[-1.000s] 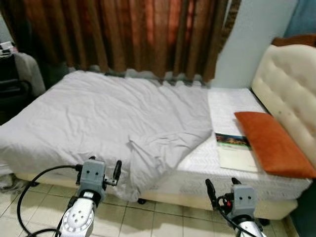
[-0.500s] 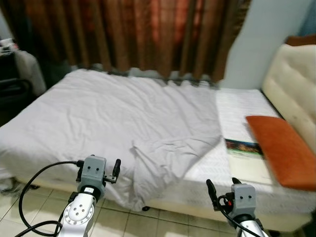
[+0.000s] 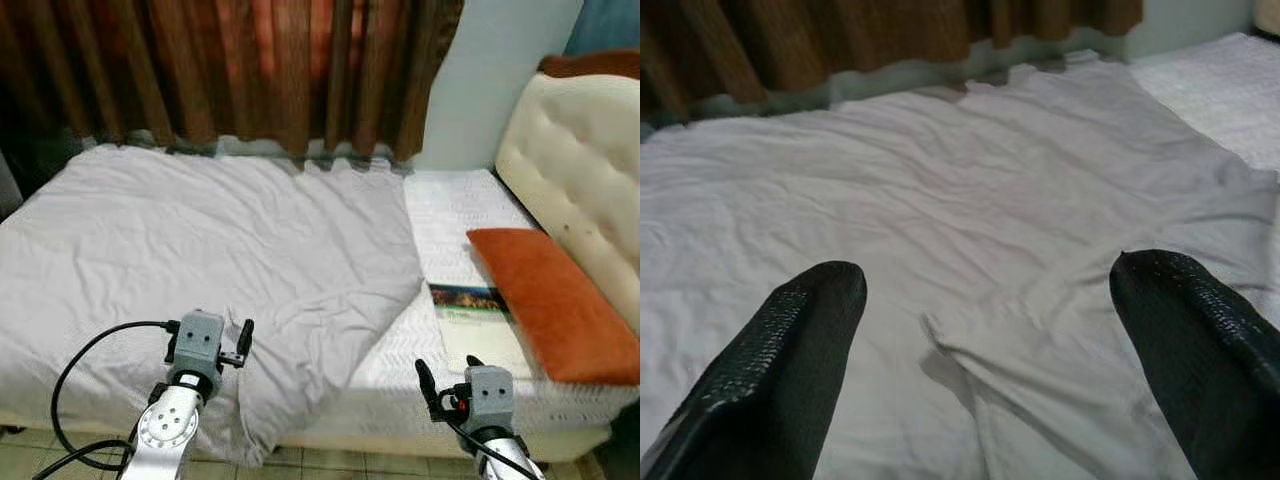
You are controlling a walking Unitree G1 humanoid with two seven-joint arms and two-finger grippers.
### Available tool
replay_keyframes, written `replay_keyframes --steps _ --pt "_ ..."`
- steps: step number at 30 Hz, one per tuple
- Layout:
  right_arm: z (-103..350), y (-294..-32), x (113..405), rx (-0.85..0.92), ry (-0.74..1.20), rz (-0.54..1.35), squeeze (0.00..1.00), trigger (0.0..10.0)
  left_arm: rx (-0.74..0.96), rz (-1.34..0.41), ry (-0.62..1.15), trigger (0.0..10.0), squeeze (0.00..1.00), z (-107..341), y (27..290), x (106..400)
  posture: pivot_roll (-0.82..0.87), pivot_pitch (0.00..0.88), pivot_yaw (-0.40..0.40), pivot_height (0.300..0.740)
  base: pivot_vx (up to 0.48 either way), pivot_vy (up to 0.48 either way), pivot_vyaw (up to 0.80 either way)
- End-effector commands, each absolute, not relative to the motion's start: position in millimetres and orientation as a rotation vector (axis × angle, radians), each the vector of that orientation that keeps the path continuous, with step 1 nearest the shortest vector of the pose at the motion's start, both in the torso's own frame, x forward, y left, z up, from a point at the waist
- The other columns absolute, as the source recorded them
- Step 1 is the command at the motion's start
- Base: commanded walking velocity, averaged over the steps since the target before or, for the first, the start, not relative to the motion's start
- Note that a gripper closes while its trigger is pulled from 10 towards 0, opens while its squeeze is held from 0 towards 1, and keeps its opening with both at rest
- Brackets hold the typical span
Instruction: Clean up the room
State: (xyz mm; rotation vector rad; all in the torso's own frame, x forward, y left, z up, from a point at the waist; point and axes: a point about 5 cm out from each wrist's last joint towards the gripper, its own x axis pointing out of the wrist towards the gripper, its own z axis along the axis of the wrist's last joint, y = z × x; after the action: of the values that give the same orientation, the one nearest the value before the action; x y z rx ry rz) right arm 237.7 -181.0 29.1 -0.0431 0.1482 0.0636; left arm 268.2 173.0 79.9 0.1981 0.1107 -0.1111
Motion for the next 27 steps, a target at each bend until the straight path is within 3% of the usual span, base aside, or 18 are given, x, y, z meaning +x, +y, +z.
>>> replay_keyframes --steps 1,18,22,25,27 --pt "32 -173 242 -0.026 0.135 0.082 0.0 10.0 0.212 -0.08 0.12 10.0 0.0 80 183 267 0.03 0.048 -0.055 0.74 0.442 0.0 0.0" --pt "30 -166 240 -0.031 0.147 0.15 0.0 10.0 0.112 -0.008 0.21 10.0 0.0 60 195 261 0.03 0.07 -0.068 0.74 0.444 0.0 0.0" --pt "29 -164 235 -0.031 0.15 0.159 0.0 10.0 0.163 -0.06 0.238 10.0 0.0 54 191 271 0.01 0.098 -0.062 0.74 0.111 0.0 0.0" --pt "28 -168 218 -0.024 0.17 0.133 0.0 10.0 0.22 -0.159 0.283 10.0 0.0 46 181 300 -0.04 0.195 -0.051 0.74 0.0 0.0 0.0" --pt "29 -168 214 -0.023 0.171 0.129 0.0 10.0 0.23 -0.167 0.283 10.0 0.0 47 180 303 -0.04 0.195 -0.051 0.74 0.0 0.0 0.0"
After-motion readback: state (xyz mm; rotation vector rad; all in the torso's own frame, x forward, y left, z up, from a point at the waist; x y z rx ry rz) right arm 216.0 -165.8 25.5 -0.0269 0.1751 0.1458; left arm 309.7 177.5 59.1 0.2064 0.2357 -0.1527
